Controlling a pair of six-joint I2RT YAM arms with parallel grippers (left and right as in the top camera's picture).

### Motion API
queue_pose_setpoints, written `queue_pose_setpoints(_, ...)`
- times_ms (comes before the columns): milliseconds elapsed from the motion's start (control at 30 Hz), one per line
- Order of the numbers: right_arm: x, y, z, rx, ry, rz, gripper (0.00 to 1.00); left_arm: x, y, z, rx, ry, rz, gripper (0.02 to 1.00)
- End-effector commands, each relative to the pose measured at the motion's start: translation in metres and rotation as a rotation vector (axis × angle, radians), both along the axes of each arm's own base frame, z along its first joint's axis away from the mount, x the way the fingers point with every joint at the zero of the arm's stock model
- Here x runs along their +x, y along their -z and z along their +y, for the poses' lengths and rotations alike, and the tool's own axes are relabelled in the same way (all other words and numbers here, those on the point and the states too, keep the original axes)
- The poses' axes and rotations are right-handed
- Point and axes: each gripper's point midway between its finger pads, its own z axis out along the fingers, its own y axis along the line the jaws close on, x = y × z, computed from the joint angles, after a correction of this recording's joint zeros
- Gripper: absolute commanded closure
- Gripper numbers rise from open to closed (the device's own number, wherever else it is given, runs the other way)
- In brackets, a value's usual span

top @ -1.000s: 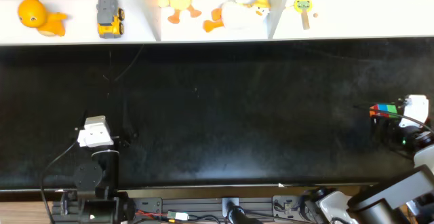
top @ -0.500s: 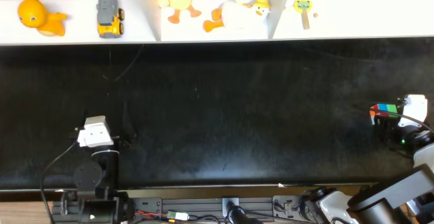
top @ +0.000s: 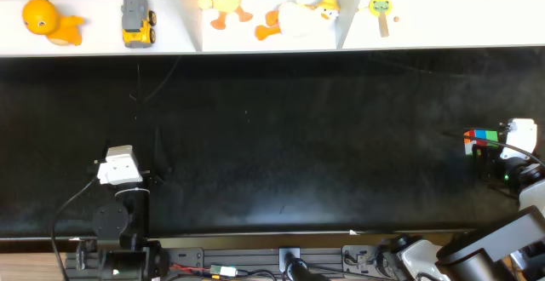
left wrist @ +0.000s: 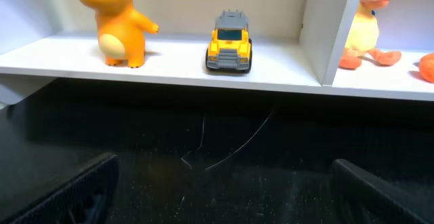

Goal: Store Toys

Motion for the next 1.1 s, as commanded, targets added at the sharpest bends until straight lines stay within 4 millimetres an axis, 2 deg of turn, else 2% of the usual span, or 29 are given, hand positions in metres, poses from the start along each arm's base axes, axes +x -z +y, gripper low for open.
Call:
queue_pose_setpoints(33, -0.002, 0.005, 0.001, 0.007, 0.013, 0.02, 0.592, 0.0, -0.001, -0.001, 0.022, 0.007, -0.004, 0.02)
queue_pose_setpoints(533, 0.005, -0.023, 0.003, -0.08, 0.014, -0.005, 0.592, 0.0, -0.001, -0.001, 0.022, 0.007, -0.004, 0.02)
queue_pose_setpoints(800, 0.027, -0.036, 0.021, -0.092, -0.017, -0.01, 0.603, 0.0, -0.001, -0.001, 0.022, 0.007, -0.004, 0.02)
queue_pose_setpoints(1100, 0.057, -0.079, 0.024, -0.105, -0.022, -0.074, 0.606, 0.0, -0.001, -0.001, 0.022, 0.007, -0.004, 0.02)
